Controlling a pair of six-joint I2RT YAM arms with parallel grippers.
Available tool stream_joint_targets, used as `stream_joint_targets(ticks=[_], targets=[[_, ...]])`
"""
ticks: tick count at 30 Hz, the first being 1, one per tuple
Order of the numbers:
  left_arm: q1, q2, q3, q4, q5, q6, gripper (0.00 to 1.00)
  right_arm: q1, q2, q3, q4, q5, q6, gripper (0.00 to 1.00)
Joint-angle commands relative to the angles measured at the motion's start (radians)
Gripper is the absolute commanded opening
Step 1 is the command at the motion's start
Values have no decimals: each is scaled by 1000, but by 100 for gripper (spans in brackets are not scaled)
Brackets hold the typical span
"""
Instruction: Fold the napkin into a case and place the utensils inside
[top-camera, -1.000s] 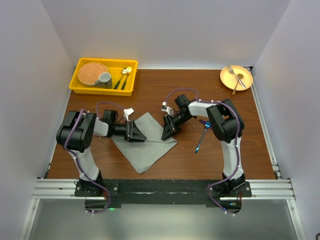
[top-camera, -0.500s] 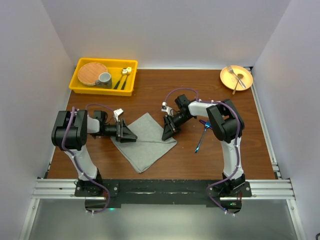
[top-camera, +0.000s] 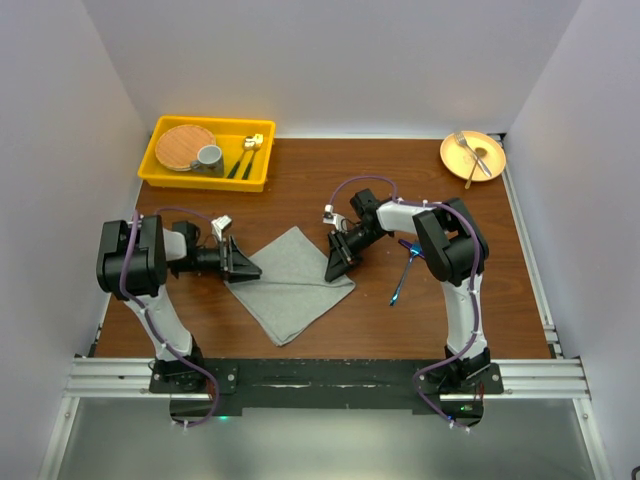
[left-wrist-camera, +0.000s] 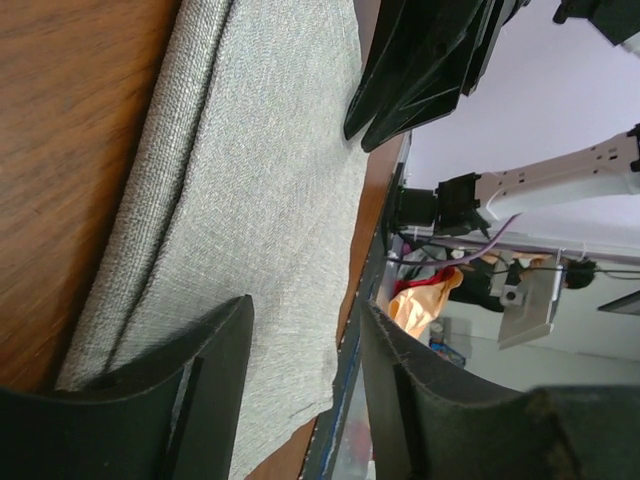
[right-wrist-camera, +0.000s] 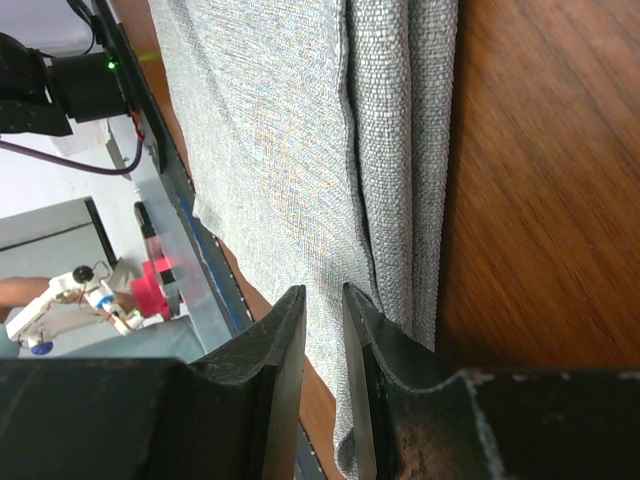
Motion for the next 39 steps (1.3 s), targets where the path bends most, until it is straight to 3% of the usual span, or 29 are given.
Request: stream_joint_targets(ticks=[1,6,11,13,19,24,28,39], targets=[[-1,-80,70,-108,2,151,46,-10,16,8,-39,116,-51,28],[-85,-158,88,-67,-9,121,25,0,-79,16,-11,-8,20,34],[-155,-203,-13,224,-122,-125,4,23,-138,59,12,-85,87,39],[-156,-163,-25,249,-172,-180,0,42,-159,71,35,-85,130,41],[-159,-86,-13,301,-251,-200,0,139,-158,47,235,-80,337,45],[-158,-46,11,283,-294,-200,0,165,-84,5,410,-88,472,57],[-158,-22,21,280,-322,-199,0,165,-32,-14,420,-97,460,64],[-156,4,24,268,-368,-190,0,104,-37,-162,279,-111,266,65]])
